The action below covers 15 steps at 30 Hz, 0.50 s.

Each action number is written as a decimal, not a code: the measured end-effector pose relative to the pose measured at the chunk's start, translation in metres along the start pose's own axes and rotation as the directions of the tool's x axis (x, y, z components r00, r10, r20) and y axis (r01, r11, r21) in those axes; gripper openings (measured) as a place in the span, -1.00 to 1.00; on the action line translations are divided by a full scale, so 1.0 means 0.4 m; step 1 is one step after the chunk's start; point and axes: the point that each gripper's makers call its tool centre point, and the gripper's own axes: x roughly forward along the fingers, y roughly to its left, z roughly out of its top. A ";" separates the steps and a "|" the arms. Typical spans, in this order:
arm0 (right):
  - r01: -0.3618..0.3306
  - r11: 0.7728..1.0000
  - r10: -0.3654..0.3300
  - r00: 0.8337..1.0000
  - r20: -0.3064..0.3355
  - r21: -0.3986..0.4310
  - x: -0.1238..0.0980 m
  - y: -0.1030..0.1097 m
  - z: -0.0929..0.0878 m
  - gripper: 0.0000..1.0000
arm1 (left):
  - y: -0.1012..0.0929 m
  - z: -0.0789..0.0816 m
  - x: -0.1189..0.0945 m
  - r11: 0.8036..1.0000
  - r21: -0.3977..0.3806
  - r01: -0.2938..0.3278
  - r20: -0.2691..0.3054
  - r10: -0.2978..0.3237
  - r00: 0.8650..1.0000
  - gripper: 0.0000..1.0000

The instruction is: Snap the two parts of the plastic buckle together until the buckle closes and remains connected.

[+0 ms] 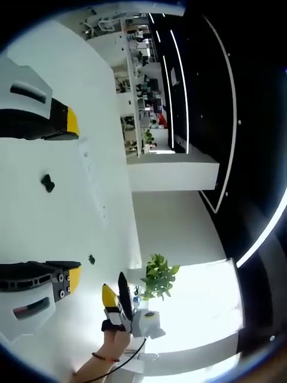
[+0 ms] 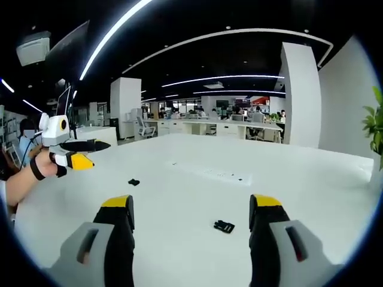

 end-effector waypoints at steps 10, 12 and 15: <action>0.003 1.000 -0.003 1.000 -0.008 0.000 0.010 -0.007 -0.007 0.57 | -0.001 -0.008 0.012 1.000 -0.010 0.006 -0.005 -0.006 1.000 0.67; 0.004 1.000 -0.004 1.000 -0.008 -0.003 0.012 -0.007 -0.007 0.57 | -0.001 -0.012 0.015 1.000 -0.016 0.011 -0.007 -0.011 1.000 0.67; 0.001 1.000 -0.001 1.000 -0.009 -0.002 0.018 -0.006 -0.007 0.57 | 0.002 -0.015 0.018 1.000 -0.015 0.009 -0.012 -0.009 1.000 0.67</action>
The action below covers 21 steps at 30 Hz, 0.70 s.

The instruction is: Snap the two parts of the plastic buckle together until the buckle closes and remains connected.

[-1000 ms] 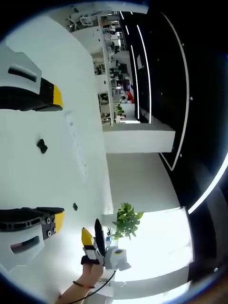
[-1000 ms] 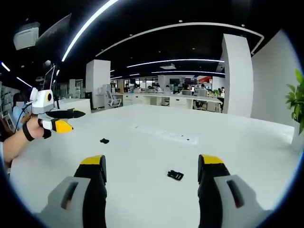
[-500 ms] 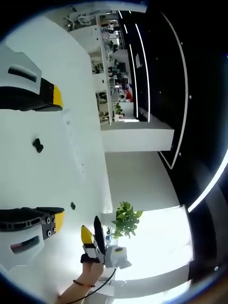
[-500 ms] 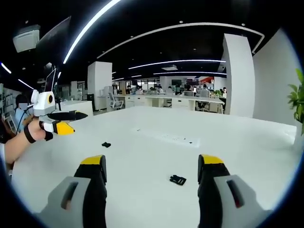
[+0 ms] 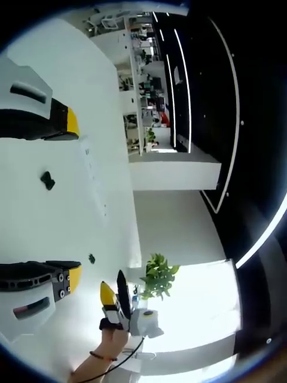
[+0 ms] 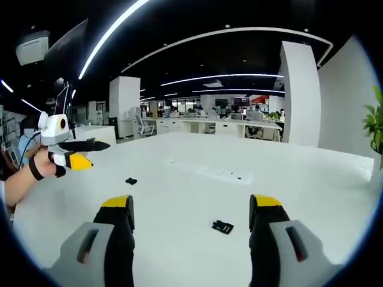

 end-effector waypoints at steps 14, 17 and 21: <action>0.002 1.000 -0.002 1.000 -0.018 -0.003 0.014 -0.011 -0.017 0.57 | 0.011 0.004 0.012 1.000 -0.005 -0.006 0.001 0.006 1.000 0.67; -0.002 1.000 0.001 1.000 -0.024 -0.012 0.016 -0.011 -0.021 0.57 | 0.016 -0.002 0.018 1.000 0.014 -0.017 -0.009 0.017 1.000 0.67; -0.002 1.000 0.002 1.000 -0.023 -0.010 0.017 -0.012 -0.021 0.57 | 0.018 0.001 0.020 0.999 0.031 -0.022 -0.013 0.023 1.000 0.67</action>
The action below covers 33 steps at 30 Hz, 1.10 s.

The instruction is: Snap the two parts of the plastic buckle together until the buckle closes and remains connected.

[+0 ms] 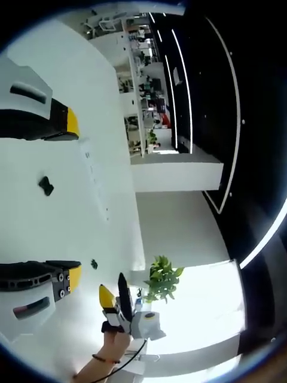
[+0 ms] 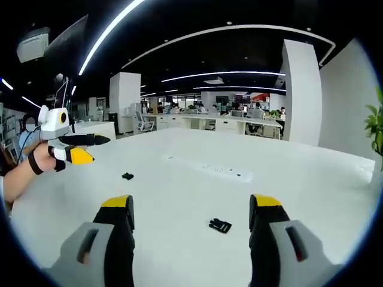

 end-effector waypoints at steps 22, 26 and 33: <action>0.000 1.000 0.000 1.000 -0.007 -0.007 0.014 -0.016 -0.003 0.56 | -0.015 0.021 0.020 0.999 0.035 -0.001 0.003 0.001 1.000 0.67; 0.004 1.000 -0.004 1.000 -0.011 -0.008 0.015 -0.025 -0.004 0.55 | -0.024 0.022 0.027 0.999 0.033 0.010 0.005 -0.010 1.000 0.66; 0.011 1.000 -0.011 1.000 -0.027 -0.006 0.023 -0.041 -0.022 0.54 | -0.010 0.013 0.029 1.000 0.021 0.003 -0.002 -0.003 1.000 0.66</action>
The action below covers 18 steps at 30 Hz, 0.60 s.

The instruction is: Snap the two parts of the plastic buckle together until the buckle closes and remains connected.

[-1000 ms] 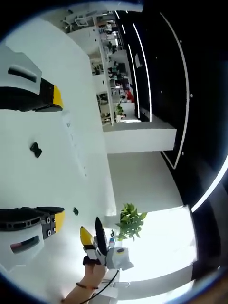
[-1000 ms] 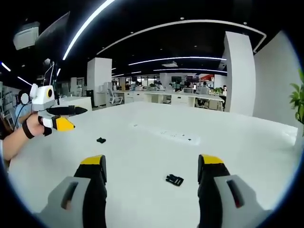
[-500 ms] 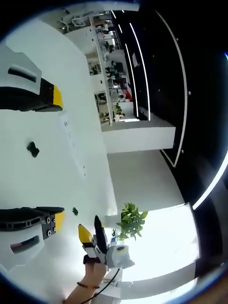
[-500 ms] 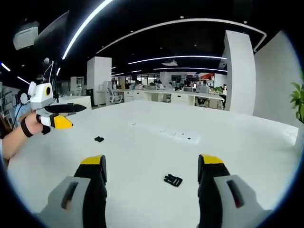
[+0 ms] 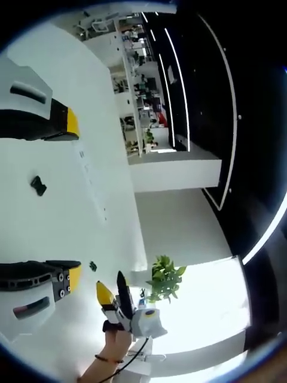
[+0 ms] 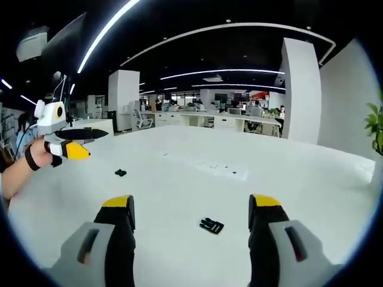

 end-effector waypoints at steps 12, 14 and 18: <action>-0.002 1.000 0.002 1.000 0.004 0.021 0.010 -0.012 -0.006 0.53 | 0.037 -0.007 0.006 1.000 -0.025 -0.017 -0.007 0.017 1.000 0.64; 0.001 1.000 -0.001 1.000 -0.004 0.019 0.011 -0.015 -0.009 0.53 | 0.041 -0.005 0.006 0.999 -0.026 -0.021 -0.006 0.021 1.000 0.64; 0.002 1.000 -0.002 1.000 0.000 0.022 0.012 -0.018 -0.008 0.53 | 0.041 -0.002 0.009 0.999 -0.034 -0.015 -0.001 0.015 1.000 0.64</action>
